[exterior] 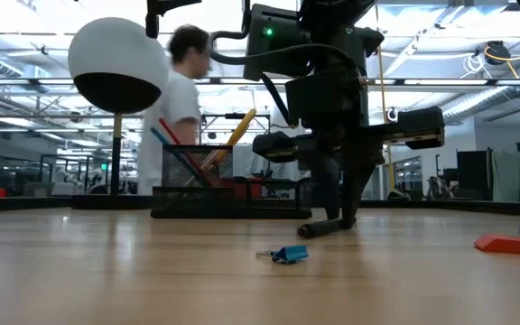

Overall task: Pick and place office supplies into organizer
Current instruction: Put the black pen into the black organizer

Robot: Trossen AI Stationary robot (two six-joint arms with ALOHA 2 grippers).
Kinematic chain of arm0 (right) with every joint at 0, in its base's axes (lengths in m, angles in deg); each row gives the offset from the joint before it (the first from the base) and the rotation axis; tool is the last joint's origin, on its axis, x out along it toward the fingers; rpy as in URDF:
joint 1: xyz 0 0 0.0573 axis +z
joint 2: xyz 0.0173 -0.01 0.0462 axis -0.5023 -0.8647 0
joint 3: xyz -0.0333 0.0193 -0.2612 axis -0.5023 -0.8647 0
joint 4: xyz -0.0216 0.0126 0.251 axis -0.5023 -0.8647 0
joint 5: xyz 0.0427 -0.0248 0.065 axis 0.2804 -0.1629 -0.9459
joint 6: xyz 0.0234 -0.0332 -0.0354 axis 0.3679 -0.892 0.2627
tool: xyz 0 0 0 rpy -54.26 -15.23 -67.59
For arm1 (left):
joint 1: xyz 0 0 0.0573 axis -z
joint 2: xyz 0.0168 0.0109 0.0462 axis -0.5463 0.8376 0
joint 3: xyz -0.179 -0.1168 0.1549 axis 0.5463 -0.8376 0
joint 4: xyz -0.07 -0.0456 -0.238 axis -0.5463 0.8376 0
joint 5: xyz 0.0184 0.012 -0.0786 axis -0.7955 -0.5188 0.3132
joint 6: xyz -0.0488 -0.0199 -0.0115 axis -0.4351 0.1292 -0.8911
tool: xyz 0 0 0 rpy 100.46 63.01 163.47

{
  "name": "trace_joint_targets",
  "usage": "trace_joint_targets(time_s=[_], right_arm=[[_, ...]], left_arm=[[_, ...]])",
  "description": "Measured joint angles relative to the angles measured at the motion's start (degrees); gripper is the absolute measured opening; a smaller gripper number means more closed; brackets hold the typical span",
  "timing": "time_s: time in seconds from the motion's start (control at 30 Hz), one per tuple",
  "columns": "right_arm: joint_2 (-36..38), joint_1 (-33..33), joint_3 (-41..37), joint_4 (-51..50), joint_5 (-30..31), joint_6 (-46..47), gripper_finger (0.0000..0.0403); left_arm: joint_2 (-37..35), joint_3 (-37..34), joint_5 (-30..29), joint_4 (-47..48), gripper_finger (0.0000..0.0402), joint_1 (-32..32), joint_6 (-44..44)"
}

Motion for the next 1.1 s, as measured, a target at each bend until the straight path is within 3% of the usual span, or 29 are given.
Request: trace_joint_targets(time_s=[0.83, 1.1], right_arm=[[3.0, -0.1, 3.3, 1.0, 0.3, 11.8, 0.0020], [3.1, -1.5, 8.2, 0.7, 0.2, 20.4, 0.0020]], left_arm=[[0.0, 0.0, 0.5, -0.9, 0.0154, -0.3, 1.1], [-0.2, 0.0, 6.2, -4.3, 0.0154, -2.6, 3.1]])
